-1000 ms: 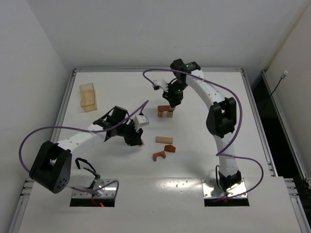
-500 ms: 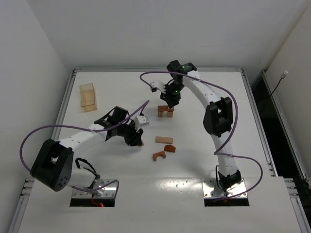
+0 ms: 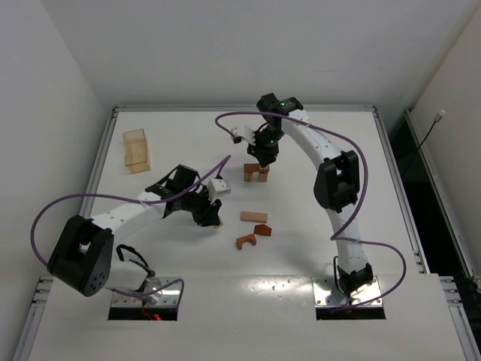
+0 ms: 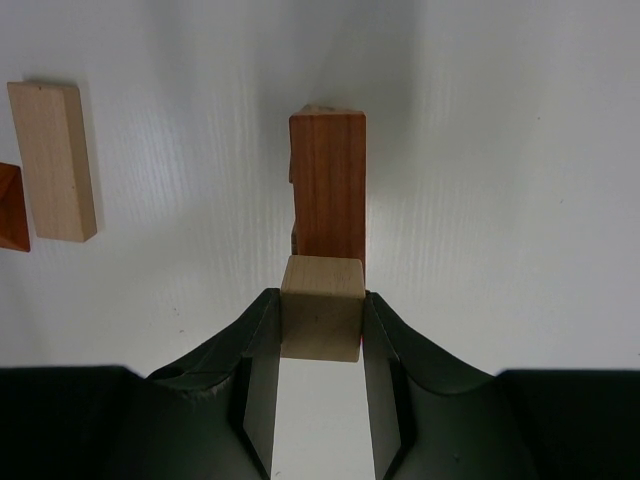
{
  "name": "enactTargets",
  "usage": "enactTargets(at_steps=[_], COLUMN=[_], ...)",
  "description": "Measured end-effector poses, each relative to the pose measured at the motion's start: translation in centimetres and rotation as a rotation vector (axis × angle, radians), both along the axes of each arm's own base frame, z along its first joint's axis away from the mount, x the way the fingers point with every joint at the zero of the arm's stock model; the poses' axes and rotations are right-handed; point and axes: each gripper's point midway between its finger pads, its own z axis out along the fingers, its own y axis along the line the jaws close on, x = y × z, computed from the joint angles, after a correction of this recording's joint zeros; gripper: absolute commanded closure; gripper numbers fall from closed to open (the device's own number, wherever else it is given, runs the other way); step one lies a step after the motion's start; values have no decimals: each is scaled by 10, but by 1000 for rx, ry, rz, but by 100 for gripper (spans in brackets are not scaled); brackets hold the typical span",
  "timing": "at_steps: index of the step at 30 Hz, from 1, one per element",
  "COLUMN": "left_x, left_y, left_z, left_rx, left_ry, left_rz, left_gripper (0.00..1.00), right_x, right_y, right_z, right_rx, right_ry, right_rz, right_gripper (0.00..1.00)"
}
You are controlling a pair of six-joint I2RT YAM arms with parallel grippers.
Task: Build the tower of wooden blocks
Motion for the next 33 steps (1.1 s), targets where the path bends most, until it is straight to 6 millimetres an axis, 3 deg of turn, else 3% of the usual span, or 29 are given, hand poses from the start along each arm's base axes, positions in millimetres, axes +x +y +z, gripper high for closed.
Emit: enactTargets(at_steps=[14, 25, 33], left_x=[0, 0, 0], left_y=[1, 0, 0], left_z=[-2, -4, -4], left_rx=[-8, -7, -6], left_ry=[16, 27, 29], left_rz=[3, 0, 0], left_gripper=[100, 100, 100], right_x=[1, 2, 4], right_y=[-2, -2, -1], right_z=[-7, -7, -7], right_rx=[-16, -20, -16], right_ry=[7, 1, -6], right_rz=[-1, -2, -4], right_gripper=[86, 65, 59])
